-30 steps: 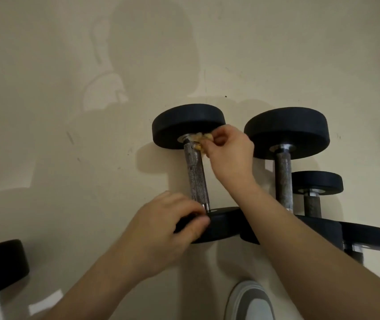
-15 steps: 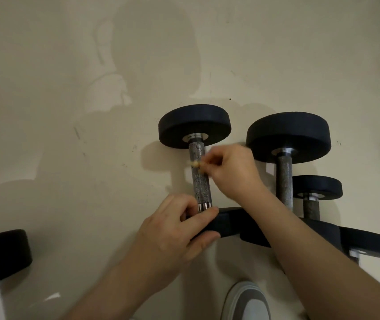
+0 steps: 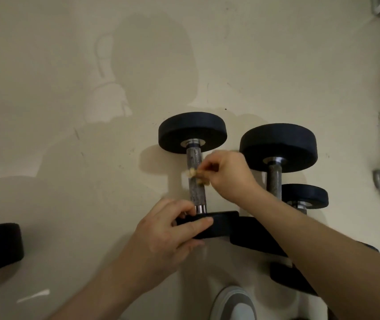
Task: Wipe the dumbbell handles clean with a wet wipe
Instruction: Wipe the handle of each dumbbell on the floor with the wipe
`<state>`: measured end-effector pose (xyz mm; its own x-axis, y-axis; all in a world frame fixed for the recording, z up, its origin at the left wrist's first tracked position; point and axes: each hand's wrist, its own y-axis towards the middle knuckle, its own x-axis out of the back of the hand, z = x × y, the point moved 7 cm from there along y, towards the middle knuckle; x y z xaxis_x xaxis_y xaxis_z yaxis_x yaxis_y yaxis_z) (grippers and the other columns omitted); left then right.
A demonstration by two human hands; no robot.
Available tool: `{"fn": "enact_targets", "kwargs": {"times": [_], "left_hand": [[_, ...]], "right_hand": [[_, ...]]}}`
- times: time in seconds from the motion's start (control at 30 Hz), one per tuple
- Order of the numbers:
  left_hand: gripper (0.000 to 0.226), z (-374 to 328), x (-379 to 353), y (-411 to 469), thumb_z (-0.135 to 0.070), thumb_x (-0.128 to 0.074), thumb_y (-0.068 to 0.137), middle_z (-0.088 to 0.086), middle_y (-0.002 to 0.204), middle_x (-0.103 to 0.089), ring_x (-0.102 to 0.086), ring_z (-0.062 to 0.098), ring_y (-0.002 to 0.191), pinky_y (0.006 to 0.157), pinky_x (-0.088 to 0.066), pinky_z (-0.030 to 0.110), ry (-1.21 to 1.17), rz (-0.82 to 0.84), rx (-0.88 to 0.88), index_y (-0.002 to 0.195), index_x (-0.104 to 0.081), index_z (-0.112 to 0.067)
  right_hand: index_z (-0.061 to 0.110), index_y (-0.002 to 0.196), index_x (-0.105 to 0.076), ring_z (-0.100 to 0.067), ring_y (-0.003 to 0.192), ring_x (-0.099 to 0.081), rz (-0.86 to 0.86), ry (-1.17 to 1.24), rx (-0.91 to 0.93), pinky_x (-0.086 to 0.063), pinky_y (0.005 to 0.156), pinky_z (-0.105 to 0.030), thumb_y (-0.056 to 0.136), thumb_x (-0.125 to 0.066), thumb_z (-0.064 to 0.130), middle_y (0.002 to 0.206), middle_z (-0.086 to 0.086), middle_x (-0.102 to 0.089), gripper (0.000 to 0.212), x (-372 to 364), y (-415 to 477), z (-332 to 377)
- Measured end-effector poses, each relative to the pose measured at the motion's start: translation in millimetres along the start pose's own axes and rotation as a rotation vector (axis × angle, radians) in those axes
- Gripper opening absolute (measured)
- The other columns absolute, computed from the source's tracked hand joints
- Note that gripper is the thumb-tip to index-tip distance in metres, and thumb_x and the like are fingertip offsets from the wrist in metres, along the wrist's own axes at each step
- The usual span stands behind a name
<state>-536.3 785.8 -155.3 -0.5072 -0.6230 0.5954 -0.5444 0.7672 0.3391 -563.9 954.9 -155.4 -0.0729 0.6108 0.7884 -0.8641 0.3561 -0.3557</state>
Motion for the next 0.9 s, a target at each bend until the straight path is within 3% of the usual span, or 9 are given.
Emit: {"fn": "enact_targets", "kwargs": {"times": [0.07, 0.1, 0.23, 0.4, 0.47, 0.57, 0.73, 0.9], "left_hand": [[0.032, -1, 1, 1, -0.026, -0.073, 0.078, 0.004, 0.104, -0.061, -0.050, 0.016, 0.087, 0.073, -0.041, 0.020, 0.008, -0.019, -0.016, 0.109, -0.070, -0.019], [0.033, -1, -1, 0, -0.025, -0.075, 0.077, 0.004, 0.104, -0.061, -0.051, 0.016, 0.087, 0.073, -0.041, 0.021, 0.010, -0.015, -0.021, 0.109, -0.070, -0.019], [0.035, -3, -1, -2, -0.025, -0.077, 0.077, 0.004, 0.108, -0.062, -0.052, 0.017, 0.092, 0.080, -0.043, 0.022, 0.015, -0.015, -0.011, 0.111, -0.070, -0.019], [0.043, 3, -11, -9, -0.029, -0.066, 0.085, 0.000, 0.125, -0.059, -0.053, 0.022, 0.106, 0.089, -0.048, 0.035, 0.011, 0.056, 0.006, 0.127, -0.059, -0.028], [0.060, 9, -17, -16, -0.022, -0.066, 0.083, -0.002, 0.137, -0.051, -0.051, 0.019, 0.110, 0.091, -0.048, 0.030, 0.037, 0.147, -0.016, 0.138, -0.045, -0.035], [0.080, 16, -18, -19, -0.009, -0.070, 0.076, -0.003, 0.140, -0.048, -0.054, 0.019, 0.111, 0.080, -0.054, 0.032, 0.018, 0.222, -0.001, 0.141, -0.037, -0.042], [0.055, 10, -15, -13, -0.022, -0.057, 0.089, -0.004, 0.139, -0.050, -0.056, 0.018, 0.108, 0.072, -0.055, 0.035, 0.020, 0.214, -0.016, 0.139, -0.041, -0.039], [0.065, 11, -16, -16, -0.018, -0.066, 0.083, -0.002, 0.135, -0.054, -0.055, 0.017, 0.109, 0.072, -0.056, 0.034, 0.021, 0.230, 0.010, 0.139, -0.042, -0.039]], "right_hand": [[0.018, 0.086, -0.070, -0.008, 0.083, -0.059, -0.191, 0.007, 0.015, -0.053, 0.078, -0.027, 0.085, -0.066, 0.014, 0.091, 0.006, -0.062, 0.006, 12, 19, 12], [0.019, 0.086, -0.070, -0.008, 0.085, -0.059, -0.190, -0.001, 0.029, -0.054, 0.079, -0.028, 0.085, -0.065, 0.013, 0.092, 0.006, -0.061, 0.007, 10, 17, 11], [0.020, 0.090, -0.073, -0.007, 0.084, -0.061, 0.218, -0.167, 0.180, -0.055, 0.081, -0.031, 0.085, -0.067, 0.017, 0.093, 0.007, -0.063, 0.008, -16, -20, 9], [0.016, 0.102, -0.071, -0.020, 0.097, -0.058, -0.026, -0.384, 0.258, -0.051, 0.086, -0.032, 0.088, -0.062, 0.014, 0.106, 0.000, -0.058, 0.017, -5, 26, 33], [0.018, 0.104, -0.069, -0.018, 0.099, -0.056, 0.146, -0.467, 0.368, -0.050, 0.088, -0.031, 0.087, -0.063, 0.014, 0.111, 0.002, -0.055, 0.019, -20, 9, 35], [0.017, 0.106, -0.068, -0.018, 0.097, -0.057, 0.442, -0.621, 0.509, -0.050, 0.086, -0.033, 0.086, -0.061, 0.013, 0.111, 0.002, -0.053, 0.021, -37, -19, 40], [0.014, 0.105, -0.068, -0.020, 0.100, -0.059, 0.193, -0.771, 0.469, -0.051, 0.086, -0.034, 0.082, -0.063, 0.007, 0.115, -0.002, -0.057, 0.024, -23, 32, 53], [0.021, 0.099, -0.071, -0.015, 0.082, -0.063, 0.581, -0.737, 0.520, -0.053, 0.075, -0.028, 0.086, -0.060, 0.015, 0.092, 0.003, -0.068, 0.018, -50, -23, 56]]}}
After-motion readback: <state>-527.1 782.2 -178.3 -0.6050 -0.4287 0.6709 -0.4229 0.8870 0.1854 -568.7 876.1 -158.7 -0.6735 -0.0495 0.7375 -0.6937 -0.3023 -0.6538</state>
